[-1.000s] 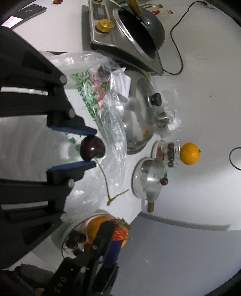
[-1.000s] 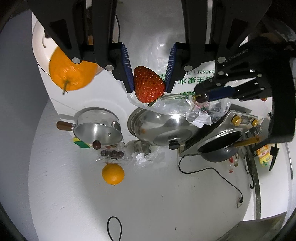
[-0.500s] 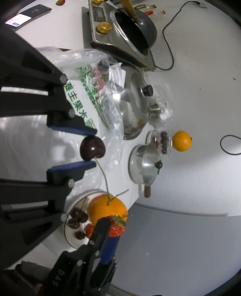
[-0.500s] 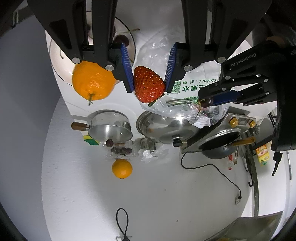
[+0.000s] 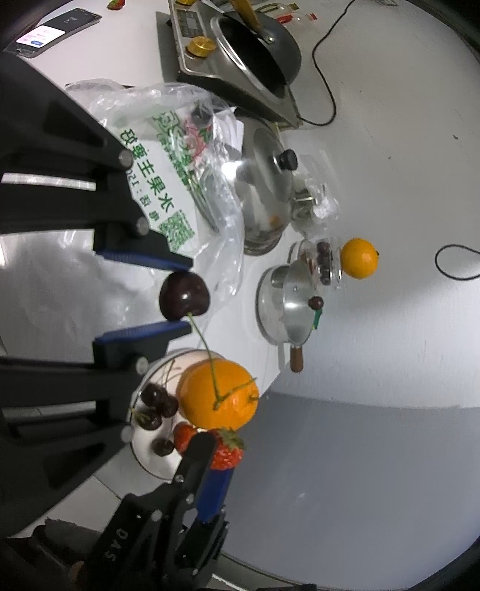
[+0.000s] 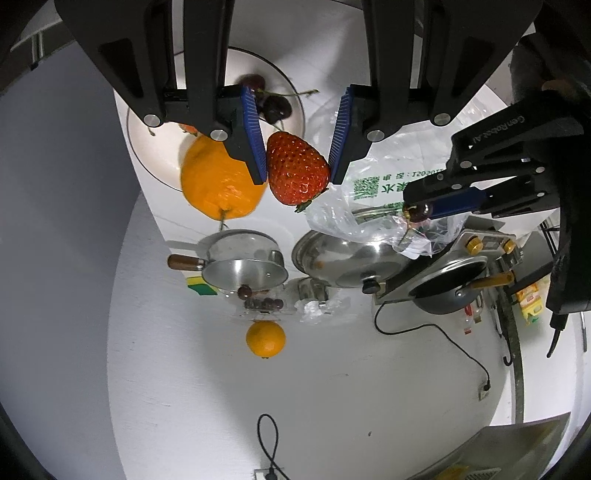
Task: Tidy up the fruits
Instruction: 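Carry the held strawberry and cherry from the bag over the white plate, then lower the strawberry and cherry beside the orange and open both grippers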
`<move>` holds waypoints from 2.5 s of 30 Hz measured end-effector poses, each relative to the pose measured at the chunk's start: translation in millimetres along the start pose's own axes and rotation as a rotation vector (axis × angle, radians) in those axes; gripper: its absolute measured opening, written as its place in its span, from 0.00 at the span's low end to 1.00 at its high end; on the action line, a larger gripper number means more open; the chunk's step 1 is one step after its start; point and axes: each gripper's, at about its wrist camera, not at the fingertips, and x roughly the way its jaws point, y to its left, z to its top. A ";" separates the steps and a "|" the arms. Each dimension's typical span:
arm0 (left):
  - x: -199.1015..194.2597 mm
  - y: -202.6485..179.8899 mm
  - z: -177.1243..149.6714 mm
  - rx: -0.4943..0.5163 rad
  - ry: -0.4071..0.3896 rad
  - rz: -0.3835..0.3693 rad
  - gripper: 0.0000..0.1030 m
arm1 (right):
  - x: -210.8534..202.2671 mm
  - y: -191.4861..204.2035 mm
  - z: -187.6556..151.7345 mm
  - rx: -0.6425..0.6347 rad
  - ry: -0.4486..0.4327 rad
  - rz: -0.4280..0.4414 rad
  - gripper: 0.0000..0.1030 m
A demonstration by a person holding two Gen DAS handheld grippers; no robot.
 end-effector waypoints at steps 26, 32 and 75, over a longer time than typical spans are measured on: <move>34.4 -93.4 -7.1 0.093 0.080 -0.080 0.28 | -18.1 -84.4 -35.6 0.094 0.015 -0.074 0.36; 50.3 -112.0 -13.9 0.113 0.117 -0.104 0.28 | -14.4 -100.6 -42.7 0.117 0.029 -0.086 0.36; 79.3 -134.6 -11.0 0.107 0.152 -0.150 0.37 | 5.5 -130.6 -45.4 0.145 0.054 -0.087 0.35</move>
